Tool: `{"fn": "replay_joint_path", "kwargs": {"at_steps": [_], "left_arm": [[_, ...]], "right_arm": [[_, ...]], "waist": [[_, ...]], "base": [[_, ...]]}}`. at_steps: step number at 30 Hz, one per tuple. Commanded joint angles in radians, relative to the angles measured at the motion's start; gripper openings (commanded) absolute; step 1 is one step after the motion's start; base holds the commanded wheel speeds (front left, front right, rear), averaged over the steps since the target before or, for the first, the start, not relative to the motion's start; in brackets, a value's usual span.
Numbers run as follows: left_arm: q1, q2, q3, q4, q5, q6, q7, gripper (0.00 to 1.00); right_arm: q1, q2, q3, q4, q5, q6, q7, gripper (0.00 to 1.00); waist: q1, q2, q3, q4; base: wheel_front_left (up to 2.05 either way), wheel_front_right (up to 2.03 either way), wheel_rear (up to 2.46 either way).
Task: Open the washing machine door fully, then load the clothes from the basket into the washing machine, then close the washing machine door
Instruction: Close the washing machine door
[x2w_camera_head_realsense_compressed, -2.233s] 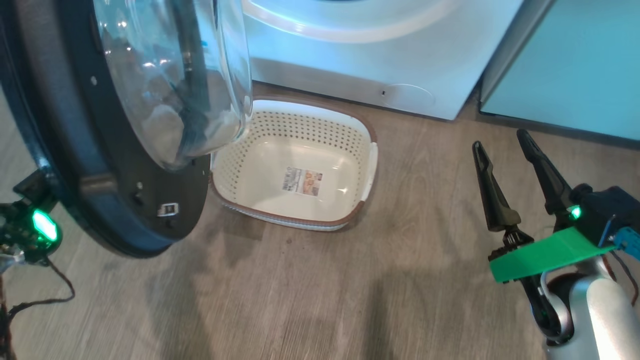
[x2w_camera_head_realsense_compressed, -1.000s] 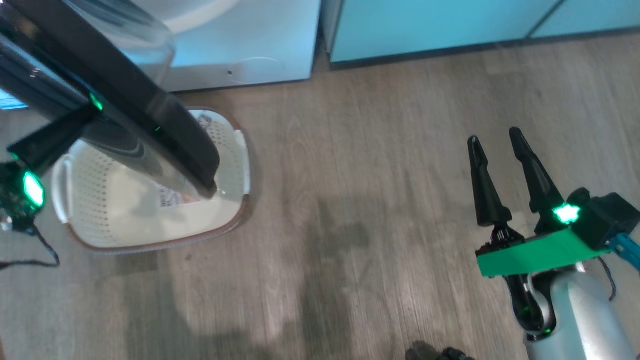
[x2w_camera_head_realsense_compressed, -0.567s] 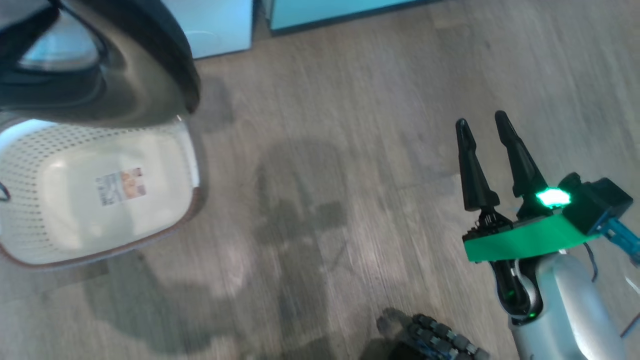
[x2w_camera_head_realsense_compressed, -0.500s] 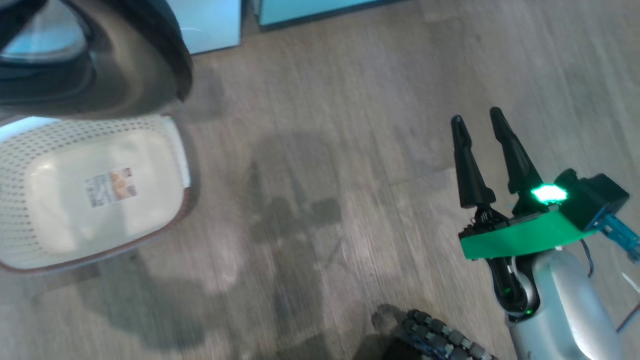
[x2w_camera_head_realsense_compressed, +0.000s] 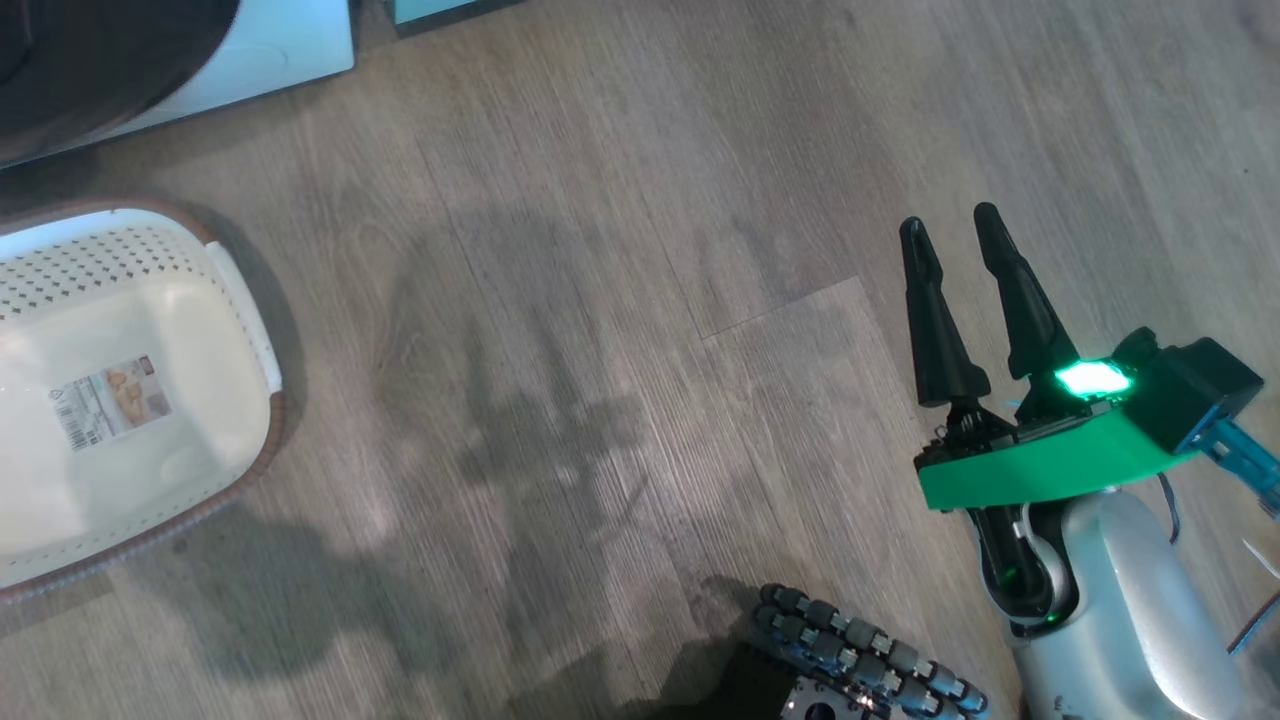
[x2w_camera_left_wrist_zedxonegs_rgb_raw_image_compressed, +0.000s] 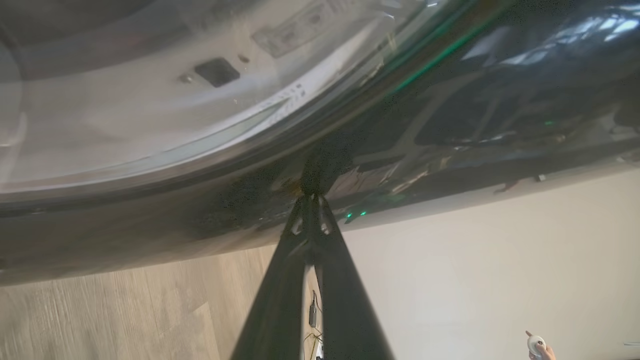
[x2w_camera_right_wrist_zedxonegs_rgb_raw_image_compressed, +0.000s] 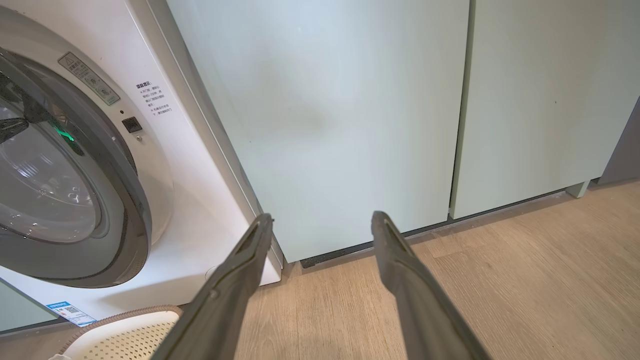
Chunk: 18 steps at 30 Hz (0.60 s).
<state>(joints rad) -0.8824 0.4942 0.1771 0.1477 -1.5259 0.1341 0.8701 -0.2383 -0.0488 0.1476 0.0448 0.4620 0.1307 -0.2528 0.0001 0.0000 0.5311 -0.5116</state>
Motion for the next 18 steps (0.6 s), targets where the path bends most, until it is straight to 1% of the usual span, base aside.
{"fn": "replay_joint_path", "kwargs": {"at_steps": [1, 6, 10, 14, 16, 18], "left_arm": [[-0.047, 0.051, 0.023, -0.018, 0.01, -0.009, -0.01, 0.0], [-0.084, 0.053, 0.02, 0.043, 0.02, -0.019, -0.024, 0.0], [-0.083, 0.053, 0.022, 0.072, 0.018, -0.04, -0.022, 0.0], [-0.031, 0.039, 0.034, 0.065, 0.003, -0.076, -0.018, 0.0], [0.015, 0.03, 0.054, 0.051, -0.01, -0.095, -0.023, 0.0], [0.067, 0.007, 0.085, 0.028, -0.034, -0.111, -0.036, 0.0]], "right_arm": [[-0.012, -0.001, 0.02, -0.034, 0.01, 0.0, -0.009, 1.0], [-0.017, -0.001, 0.02, -0.033, 0.012, 0.0, -0.009, 1.0], [-0.017, -0.001, 0.012, -0.032, 0.004, 0.0, -0.009, 1.0], [-0.015, -0.001, 0.007, -0.032, -0.007, 0.0, -0.009, 1.0], [-0.014, -0.001, 0.007, -0.031, -0.012, 0.0, -0.009, 1.0], [-0.013, -0.001, 0.009, -0.029, -0.02, 0.0, -0.009, 1.0]], "waist": [[-0.0001, 0.0, 0.002, -0.006], [-0.0001, 0.0, 0.001, -0.014], [-0.0001, 0.0, -0.01, -0.003], [-0.0001, 0.0, -0.033, 0.022], [-0.0001, 0.0, -0.045, 0.039], [-0.0001, 0.0, -0.059, 0.058]], "base": [[0.0, 0.0, 0.0], [0.0, 0.0, 0.0], [0.0, 0.0, 0.0], [0.0, 0.0, 0.0], [0.0, 0.0, 0.0], [0.0, 0.0, 0.0]]}}
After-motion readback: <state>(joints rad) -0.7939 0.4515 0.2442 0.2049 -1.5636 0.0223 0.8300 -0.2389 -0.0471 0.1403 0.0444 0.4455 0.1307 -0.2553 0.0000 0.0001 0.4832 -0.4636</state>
